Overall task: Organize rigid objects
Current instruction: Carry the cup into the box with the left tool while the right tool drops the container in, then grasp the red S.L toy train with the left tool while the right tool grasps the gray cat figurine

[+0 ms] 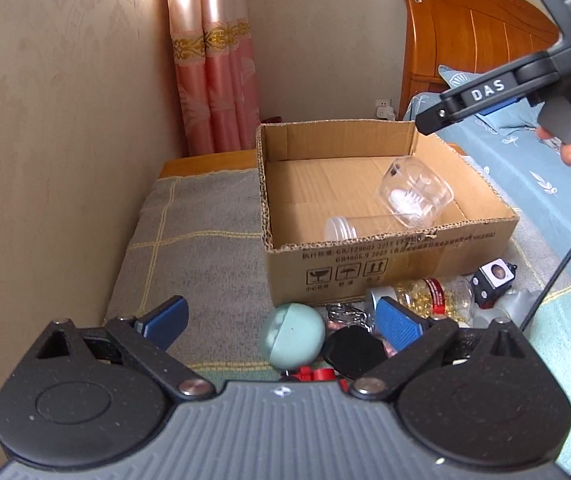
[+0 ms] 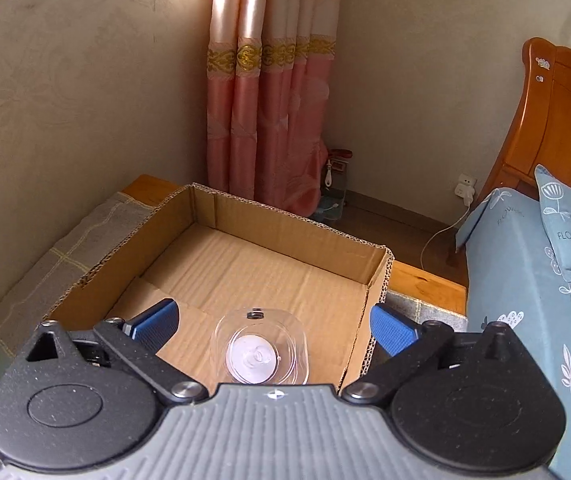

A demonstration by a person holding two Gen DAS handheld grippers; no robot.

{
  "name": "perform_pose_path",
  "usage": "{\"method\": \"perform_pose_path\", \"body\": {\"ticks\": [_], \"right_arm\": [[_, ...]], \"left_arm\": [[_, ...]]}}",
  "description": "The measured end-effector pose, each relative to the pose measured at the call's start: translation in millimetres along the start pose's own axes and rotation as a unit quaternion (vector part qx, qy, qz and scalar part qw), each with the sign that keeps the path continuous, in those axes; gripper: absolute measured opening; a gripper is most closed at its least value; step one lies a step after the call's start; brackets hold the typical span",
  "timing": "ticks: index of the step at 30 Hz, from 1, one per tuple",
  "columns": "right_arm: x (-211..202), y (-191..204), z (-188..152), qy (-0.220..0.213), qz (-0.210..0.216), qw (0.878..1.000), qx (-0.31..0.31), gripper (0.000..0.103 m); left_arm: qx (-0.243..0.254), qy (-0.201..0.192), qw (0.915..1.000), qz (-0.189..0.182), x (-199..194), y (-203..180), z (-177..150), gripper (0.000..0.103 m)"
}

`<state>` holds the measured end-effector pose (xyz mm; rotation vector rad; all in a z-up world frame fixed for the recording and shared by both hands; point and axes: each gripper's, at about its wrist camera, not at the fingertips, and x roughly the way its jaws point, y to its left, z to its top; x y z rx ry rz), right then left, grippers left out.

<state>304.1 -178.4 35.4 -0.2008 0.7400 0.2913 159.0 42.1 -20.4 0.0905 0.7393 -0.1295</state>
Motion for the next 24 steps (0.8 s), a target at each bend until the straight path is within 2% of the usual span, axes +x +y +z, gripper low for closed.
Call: {"method": "perform_pose_path", "body": {"ticks": [10,13,20,24], "right_arm": [[-39,12,-36,-0.005,0.006,1.000,0.009,0.103],[-46,14,-55,-0.003,-0.002,1.000,0.026,0.103],[-52,28,-111,0.011,-0.037,0.998,0.058,0.103],[-46,36,-138,0.028,-0.031,0.996,0.084,0.103]], "left_arm": [[-0.011,-0.004,0.9999,0.001,-6,0,-11,0.100],[-0.016,-0.007,0.9999,0.000,-9,-2,-19,0.100],[-0.014,0.011,0.9998,-0.008,-8,-9,-44,0.100],[-0.024,0.028,0.9993,-0.008,4,-9,-52,0.100]]}}
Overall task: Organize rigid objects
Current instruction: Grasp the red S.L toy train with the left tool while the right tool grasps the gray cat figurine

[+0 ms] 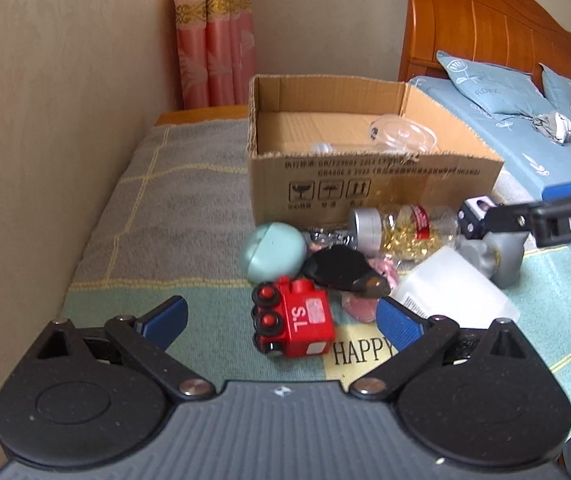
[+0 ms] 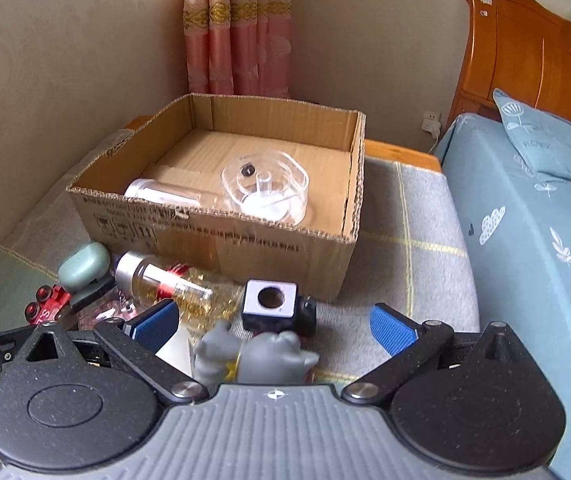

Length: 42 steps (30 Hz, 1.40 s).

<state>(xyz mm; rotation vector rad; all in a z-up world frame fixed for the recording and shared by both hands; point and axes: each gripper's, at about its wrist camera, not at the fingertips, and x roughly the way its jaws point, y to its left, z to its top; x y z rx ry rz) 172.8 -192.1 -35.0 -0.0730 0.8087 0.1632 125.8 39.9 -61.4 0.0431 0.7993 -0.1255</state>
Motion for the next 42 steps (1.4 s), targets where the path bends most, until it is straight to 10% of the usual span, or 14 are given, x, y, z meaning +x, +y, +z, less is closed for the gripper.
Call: {"method": "perform_pose_path", "body": {"ticks": [37,42], "right_arm": [[15,-13,-53,0.007,0.000,0.999,-0.041,0.103],[17,-10,-50,0.001,0.001,0.998,-0.059,0.103]], "left_arm": [[-0.031,0.024,0.9986,0.035,50,19,-20,0.102],[-0.008,0.008,0.9995,0.028,50,8,-17,0.089]]}}
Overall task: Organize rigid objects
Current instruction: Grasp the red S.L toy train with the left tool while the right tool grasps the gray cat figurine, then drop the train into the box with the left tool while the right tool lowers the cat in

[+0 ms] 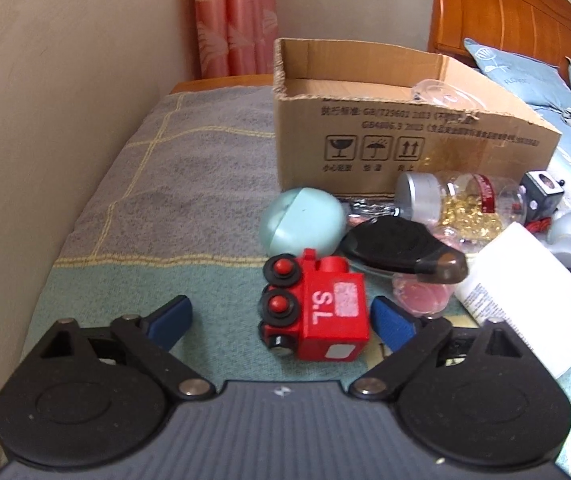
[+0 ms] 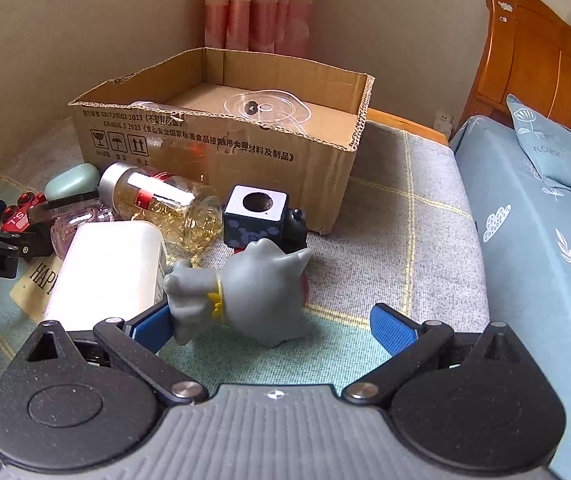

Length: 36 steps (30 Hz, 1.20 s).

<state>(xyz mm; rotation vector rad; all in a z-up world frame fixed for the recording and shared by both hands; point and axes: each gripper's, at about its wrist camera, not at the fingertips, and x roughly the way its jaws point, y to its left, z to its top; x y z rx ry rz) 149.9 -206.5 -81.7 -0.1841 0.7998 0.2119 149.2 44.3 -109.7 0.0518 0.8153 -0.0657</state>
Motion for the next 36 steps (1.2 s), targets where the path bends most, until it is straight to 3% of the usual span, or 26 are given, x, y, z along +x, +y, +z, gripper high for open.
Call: {"method": "perform_pose_path", "body": {"ticks": [6,10,15,17,28,36], "right_arm": [[5,-3,6,-0.003,0.022,1.000,-0.001,0.103],[8,-3,8,-0.008,0.037,0.999,-0.002,0.102],[6,0,11,-0.007,0.057,0.998,-0.016,0.081],[5,3,11,-0.005,0.057,0.998,-0.025,0.077],[-8,5,12,-0.005,0.062,0.997,-0.037,0.076],[-32,-1,22,-0.012,0.066,0.997,-0.047,0.076]], "left_arm": [[0.019,-0.009,0.9997,-0.015,-2,-9,2,0.068],[0.020,-0.007,0.9994,-0.027,-4,-9,2,0.059],[0.025,-0.005,0.9994,-0.024,-5,-9,3,0.054],[0.027,-0.004,0.9994,-0.022,-6,-9,3,0.049],[0.058,0.016,0.9977,-0.032,-17,-10,6,0.048],[0.070,-0.004,0.9967,-0.041,-54,-8,19,0.048]]}}
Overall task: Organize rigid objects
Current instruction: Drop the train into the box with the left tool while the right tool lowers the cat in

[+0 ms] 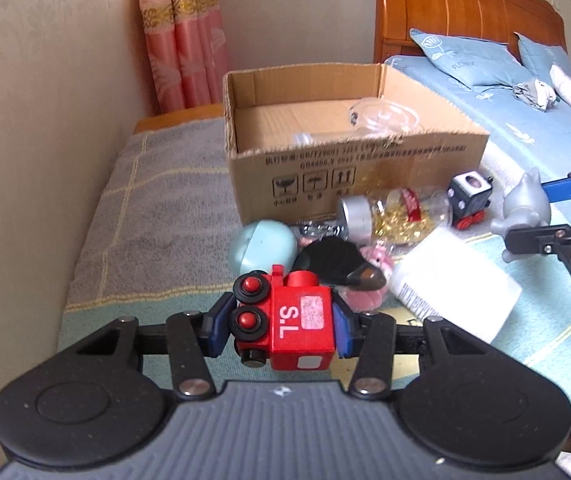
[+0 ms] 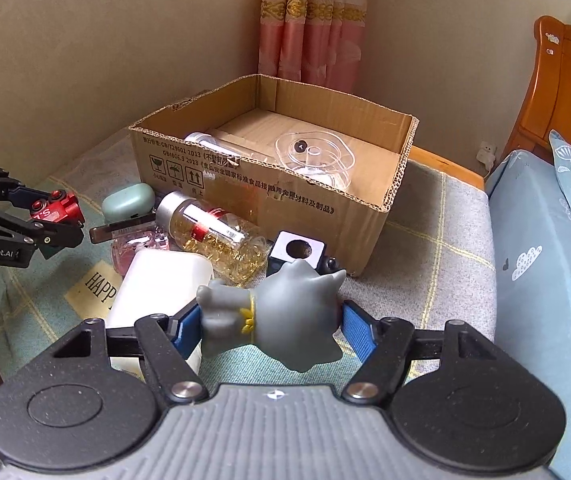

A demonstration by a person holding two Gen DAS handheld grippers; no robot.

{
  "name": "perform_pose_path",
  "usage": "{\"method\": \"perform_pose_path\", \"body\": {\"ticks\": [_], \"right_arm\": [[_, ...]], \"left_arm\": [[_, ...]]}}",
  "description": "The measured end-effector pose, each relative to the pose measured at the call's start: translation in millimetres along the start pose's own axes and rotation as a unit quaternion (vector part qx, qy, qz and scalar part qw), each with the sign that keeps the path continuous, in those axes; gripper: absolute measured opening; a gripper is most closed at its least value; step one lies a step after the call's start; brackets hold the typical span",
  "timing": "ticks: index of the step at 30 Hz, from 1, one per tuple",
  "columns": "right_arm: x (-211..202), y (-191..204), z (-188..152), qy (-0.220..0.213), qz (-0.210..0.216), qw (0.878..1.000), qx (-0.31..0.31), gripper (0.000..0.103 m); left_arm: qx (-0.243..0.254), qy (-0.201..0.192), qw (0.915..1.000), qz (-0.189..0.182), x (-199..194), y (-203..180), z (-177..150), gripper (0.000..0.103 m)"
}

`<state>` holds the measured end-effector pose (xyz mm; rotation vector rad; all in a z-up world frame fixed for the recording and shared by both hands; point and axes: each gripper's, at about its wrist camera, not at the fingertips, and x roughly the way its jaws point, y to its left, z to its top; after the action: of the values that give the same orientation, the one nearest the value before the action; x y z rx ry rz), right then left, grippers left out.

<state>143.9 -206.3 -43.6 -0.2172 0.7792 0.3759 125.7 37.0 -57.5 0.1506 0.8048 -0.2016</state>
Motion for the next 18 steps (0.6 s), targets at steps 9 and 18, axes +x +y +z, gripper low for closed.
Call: {"method": "perform_pose_path", "body": {"ticks": [9,18], "right_arm": [[-21,-8,19,-0.020,0.010,1.000,0.002,0.076],[-29,-8,38,-0.040,0.001,0.999,-0.013,0.076]], "left_arm": [[0.033,-0.035,0.9988,-0.015,-16,-5,47,0.048],[0.061,-0.073,0.9954,-0.012,4,-11,121,0.048]]}}
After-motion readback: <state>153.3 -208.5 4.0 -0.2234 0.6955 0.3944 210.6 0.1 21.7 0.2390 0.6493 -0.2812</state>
